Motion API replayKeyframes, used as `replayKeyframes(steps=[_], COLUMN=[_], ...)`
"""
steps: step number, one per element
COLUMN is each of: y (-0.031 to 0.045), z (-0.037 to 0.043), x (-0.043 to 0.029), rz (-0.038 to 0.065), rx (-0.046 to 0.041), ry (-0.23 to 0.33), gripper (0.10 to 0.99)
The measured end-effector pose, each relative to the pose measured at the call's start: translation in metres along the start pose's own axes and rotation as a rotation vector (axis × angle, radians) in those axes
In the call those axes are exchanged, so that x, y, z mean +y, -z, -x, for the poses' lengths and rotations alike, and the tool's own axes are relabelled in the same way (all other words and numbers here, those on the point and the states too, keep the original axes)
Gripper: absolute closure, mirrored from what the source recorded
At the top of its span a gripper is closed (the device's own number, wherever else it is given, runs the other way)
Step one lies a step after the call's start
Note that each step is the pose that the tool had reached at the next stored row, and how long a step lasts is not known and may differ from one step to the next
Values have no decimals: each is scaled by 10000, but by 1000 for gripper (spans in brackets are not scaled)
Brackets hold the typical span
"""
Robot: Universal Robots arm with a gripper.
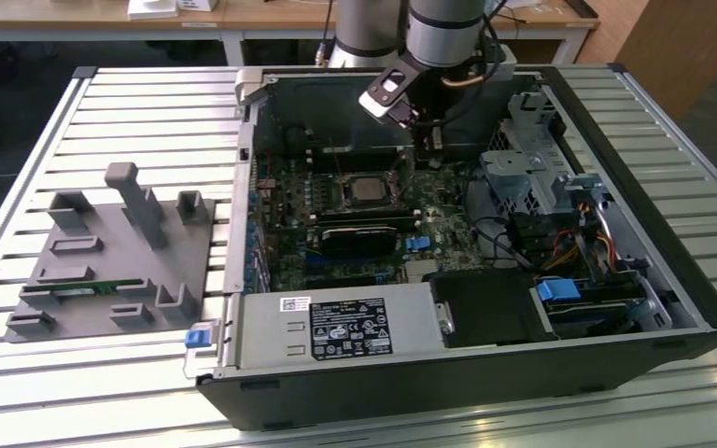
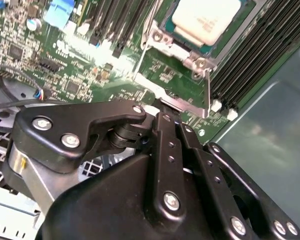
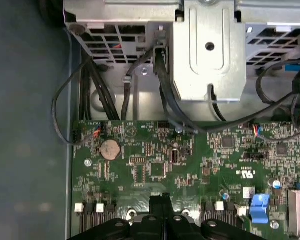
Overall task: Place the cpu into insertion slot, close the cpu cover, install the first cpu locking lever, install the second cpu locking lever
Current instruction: 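Close the cpu cover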
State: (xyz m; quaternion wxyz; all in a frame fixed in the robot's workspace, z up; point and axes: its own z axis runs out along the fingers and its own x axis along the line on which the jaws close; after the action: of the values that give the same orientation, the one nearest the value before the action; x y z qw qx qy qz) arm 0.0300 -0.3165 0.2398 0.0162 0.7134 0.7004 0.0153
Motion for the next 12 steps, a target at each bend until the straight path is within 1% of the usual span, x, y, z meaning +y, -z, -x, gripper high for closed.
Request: replayKeyframes(steps=[3,6,12], y=[2,4,5], z=[1,2,2], x=[-48,-81,-115], rz=[0,0,0], rx=[0,0,0], ry=[-1,-1,0], gripper=[980,980,980])
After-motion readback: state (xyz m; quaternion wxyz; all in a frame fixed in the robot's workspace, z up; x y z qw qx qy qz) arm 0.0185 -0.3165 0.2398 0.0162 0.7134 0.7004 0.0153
